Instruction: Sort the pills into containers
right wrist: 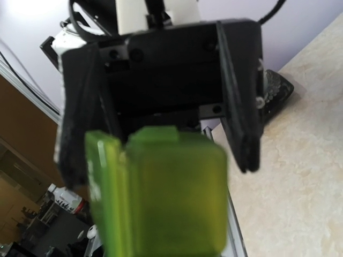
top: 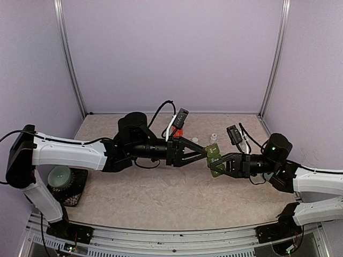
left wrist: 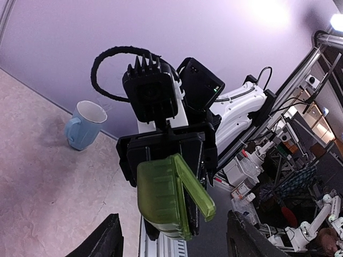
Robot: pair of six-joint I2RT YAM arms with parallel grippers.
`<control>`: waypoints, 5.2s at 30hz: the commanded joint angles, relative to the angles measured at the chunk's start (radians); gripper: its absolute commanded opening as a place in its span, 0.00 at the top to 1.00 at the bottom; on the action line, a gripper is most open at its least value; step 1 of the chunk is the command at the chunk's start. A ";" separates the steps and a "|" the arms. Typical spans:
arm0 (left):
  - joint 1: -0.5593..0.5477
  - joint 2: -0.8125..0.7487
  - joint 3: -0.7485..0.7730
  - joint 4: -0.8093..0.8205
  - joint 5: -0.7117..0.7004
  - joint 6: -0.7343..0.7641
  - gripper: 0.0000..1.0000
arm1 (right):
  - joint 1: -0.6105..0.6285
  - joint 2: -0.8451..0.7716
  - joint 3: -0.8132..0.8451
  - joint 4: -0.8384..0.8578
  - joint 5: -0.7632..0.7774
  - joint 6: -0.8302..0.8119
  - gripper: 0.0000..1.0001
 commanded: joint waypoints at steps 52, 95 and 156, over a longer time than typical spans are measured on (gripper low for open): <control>0.019 -0.021 0.023 -0.036 -0.019 0.039 0.38 | -0.001 0.011 0.010 0.091 -0.067 0.056 1.00; 0.003 0.050 0.126 -0.169 0.007 0.074 0.41 | 0.093 0.113 0.202 -0.380 -0.063 -0.250 1.00; 0.094 -0.065 0.138 -0.447 -0.121 0.056 0.32 | 0.131 0.089 0.354 -0.781 0.060 -0.552 0.99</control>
